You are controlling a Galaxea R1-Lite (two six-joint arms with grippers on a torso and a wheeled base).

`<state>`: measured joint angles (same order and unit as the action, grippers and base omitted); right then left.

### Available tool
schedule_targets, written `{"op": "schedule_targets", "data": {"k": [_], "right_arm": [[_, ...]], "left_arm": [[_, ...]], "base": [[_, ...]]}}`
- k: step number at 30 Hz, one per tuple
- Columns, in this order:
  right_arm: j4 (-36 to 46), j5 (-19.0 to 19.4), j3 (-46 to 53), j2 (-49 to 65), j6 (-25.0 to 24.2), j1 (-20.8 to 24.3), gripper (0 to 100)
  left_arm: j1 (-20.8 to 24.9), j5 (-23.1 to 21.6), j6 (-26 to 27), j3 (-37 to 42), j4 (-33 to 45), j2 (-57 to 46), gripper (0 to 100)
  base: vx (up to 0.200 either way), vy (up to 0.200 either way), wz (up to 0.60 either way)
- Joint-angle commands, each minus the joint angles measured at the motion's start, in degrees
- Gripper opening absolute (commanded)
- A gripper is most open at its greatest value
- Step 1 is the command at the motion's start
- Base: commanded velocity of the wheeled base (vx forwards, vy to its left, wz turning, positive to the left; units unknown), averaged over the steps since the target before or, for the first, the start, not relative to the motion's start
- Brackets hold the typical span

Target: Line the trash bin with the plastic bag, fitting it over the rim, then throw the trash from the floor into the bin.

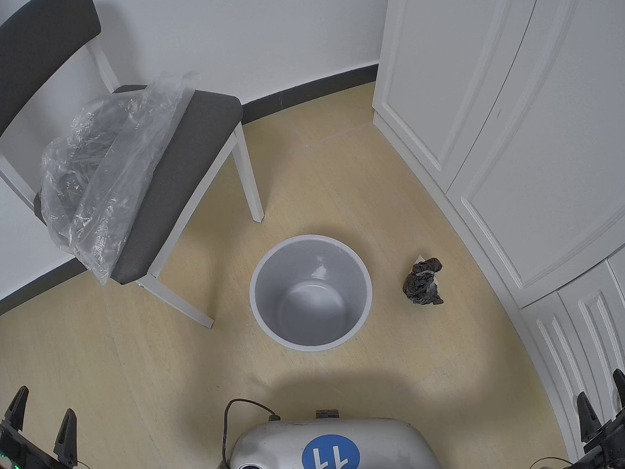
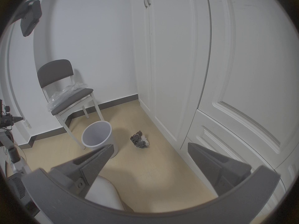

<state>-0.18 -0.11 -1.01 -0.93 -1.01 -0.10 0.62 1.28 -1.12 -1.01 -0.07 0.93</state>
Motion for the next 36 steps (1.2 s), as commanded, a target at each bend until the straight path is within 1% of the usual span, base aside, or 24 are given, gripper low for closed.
{"op": "schedule_targets", "data": {"k": [1, 31, 36], "right_arm": [[-0.1, 0.0, 0.9, 0.9, 0.0, 0.0, 100], [-0.1, 0.0, 0.9, 0.9, 0.0, 0.0, 100], [-0.1, 0.0, 0.9, 0.9, 0.0, 0.0, 100]], "left_arm": [[0.0, 0.0, 0.0, 1.0, 0.0, -0.9, 100], [0.0, 0.0, 0.2, 1.0, 0.0, -0.9, 100], [0.0, 0.1, -0.5, 1.0, 0.0, -0.9, 100]], "base": [[0.0, 0.0, 0.0], [0.0, 0.0, 0.0], [0.0, 0.0, 0.0]]}}
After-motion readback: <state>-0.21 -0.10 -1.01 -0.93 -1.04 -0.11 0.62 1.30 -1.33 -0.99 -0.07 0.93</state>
